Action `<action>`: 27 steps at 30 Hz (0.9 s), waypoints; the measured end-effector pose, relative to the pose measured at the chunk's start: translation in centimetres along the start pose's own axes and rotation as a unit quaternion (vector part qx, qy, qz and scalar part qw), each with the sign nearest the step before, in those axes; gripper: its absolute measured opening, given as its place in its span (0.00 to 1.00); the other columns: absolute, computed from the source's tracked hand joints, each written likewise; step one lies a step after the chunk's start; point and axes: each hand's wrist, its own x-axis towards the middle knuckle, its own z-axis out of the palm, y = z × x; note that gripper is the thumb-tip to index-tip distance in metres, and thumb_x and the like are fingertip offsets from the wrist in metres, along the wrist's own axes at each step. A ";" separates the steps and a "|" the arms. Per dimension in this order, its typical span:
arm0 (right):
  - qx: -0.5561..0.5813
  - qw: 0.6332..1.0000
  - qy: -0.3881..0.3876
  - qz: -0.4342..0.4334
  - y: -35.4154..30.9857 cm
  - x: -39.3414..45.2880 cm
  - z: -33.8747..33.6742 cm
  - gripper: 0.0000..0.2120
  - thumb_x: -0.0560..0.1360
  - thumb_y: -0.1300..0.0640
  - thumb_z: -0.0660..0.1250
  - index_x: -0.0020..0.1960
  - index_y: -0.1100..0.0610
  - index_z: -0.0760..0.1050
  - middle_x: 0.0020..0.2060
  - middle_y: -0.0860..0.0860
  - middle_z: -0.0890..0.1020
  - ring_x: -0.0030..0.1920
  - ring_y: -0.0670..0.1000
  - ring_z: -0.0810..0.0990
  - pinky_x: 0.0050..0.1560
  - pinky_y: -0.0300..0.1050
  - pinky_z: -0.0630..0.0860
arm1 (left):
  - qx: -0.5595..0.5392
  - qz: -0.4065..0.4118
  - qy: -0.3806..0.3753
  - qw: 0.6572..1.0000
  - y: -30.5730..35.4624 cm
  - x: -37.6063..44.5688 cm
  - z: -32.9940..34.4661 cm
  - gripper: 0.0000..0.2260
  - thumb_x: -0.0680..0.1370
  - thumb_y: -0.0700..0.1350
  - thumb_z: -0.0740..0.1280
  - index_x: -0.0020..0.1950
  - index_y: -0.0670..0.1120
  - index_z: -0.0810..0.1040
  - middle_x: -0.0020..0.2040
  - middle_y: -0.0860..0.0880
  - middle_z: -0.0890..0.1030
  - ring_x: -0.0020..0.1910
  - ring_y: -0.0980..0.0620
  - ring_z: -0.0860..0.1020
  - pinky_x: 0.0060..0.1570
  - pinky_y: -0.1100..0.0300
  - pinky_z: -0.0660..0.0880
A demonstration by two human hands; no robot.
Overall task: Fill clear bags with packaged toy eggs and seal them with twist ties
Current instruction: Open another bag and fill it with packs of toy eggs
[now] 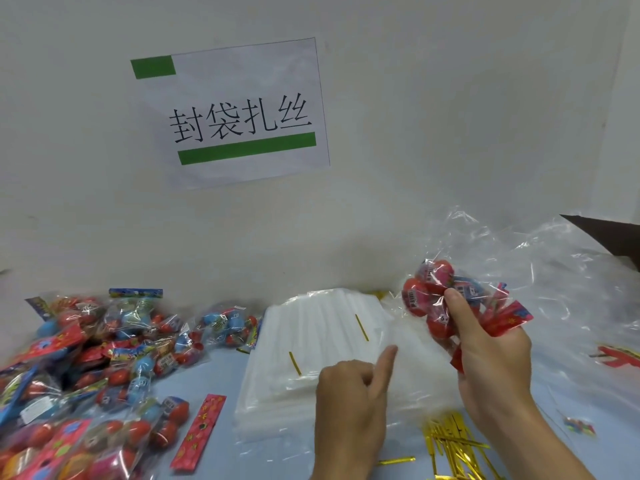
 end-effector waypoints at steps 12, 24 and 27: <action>0.017 0.981 -0.187 0.058 -0.1 -1.5 1.0 0.13 0.63 0.49 0.76 0.45 0.53 0.86 0.41 0.59 0.84 0.40 0.54 0.84 0.38 0.44 0.81 | -0.052 -0.012 0.013 0.998 -0.4 0.0 -0.5 0.28 0.72 0.51 0.74 0.67 0.62 0.65 0.56 0.62 0.73 0.60 0.63 0.70 0.63 0.59 0.71; -0.112 0.968 -0.215 -0.064 -1.6 -2.0 0.7 0.24 0.63 0.54 0.80 0.58 0.47 0.81 0.41 0.53 0.87 0.39 0.52 0.86 0.36 0.42 0.80 | -0.079 -0.121 0.187 0.972 -1.7 1.6 -3.5 0.08 0.74 0.39 0.68 0.41 0.49 0.70 0.37 0.53 0.76 0.33 0.53 0.74 0.35 0.56 0.71; -0.153 0.942 -0.289 -0.077 -2.4 -2.6 1.0 0.22 0.63 0.58 0.78 0.54 0.40 0.81 0.35 0.54 0.86 0.32 0.50 0.84 0.32 0.39 0.78 | -0.025 -0.129 0.197 0.972 -1.9 1.7 -3.9 0.11 0.74 0.40 0.68 0.50 0.51 0.68 0.49 0.54 0.71 0.40 0.55 0.75 0.41 0.55 0.68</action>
